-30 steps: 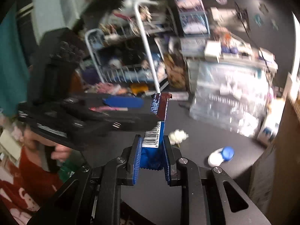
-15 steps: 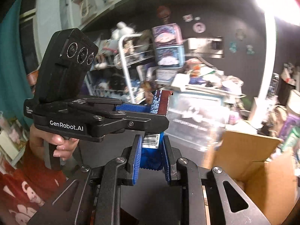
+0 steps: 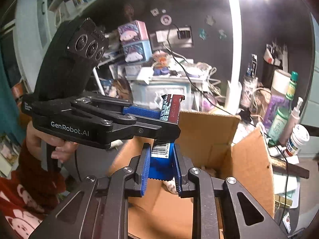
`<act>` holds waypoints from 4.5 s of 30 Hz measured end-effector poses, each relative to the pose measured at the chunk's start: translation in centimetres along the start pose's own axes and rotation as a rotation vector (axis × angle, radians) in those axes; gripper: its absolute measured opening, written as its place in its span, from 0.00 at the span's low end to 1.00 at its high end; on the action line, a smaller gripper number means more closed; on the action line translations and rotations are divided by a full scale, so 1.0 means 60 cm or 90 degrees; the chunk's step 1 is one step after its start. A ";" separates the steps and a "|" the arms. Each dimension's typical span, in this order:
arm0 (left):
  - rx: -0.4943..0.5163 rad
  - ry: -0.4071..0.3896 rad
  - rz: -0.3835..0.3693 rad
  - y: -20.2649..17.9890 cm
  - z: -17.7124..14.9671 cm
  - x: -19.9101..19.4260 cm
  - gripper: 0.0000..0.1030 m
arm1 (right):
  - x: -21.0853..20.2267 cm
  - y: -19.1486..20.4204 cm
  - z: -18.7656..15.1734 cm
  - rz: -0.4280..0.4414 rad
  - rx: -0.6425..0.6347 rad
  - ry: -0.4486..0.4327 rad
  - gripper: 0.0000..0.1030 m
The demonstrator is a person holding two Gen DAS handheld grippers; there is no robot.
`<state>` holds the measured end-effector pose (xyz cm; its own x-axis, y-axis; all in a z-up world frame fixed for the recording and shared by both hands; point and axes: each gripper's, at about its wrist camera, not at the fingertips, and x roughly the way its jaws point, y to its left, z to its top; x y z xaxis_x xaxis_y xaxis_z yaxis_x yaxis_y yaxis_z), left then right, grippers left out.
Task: Organize objects
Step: 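Lift the snack bar into the box and open the right gripper, then move the right gripper back to the white contact-lens case, then grasp the contact-lens case with the right gripper, then carry the lens case into the box and release it, then move the right gripper back to the white flower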
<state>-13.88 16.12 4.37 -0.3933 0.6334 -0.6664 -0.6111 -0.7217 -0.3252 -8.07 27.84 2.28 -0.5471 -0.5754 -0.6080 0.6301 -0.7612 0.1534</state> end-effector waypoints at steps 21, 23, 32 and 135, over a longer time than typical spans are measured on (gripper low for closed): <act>-0.032 -0.120 0.133 0.091 -0.076 -0.184 0.78 | 0.030 0.090 0.030 0.008 -0.053 -0.011 0.27; -0.037 -0.140 0.164 0.111 -0.100 -0.211 0.79 | 0.044 0.128 0.035 0.031 -0.068 -0.013 0.27; -0.074 -0.153 0.238 0.203 -0.218 -0.259 0.80 | 0.156 0.248 0.002 0.111 -0.061 0.045 0.27; -0.004 -0.135 0.121 0.056 -0.042 -0.162 0.82 | 0.005 0.038 0.018 -0.053 -0.062 -0.016 0.45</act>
<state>-10.39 6.84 8.05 -0.6358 0.5304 -0.5607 -0.5085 -0.8344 -0.2127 -7.39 25.58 3.29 -0.6128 -0.5195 -0.5954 0.6314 -0.7750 0.0262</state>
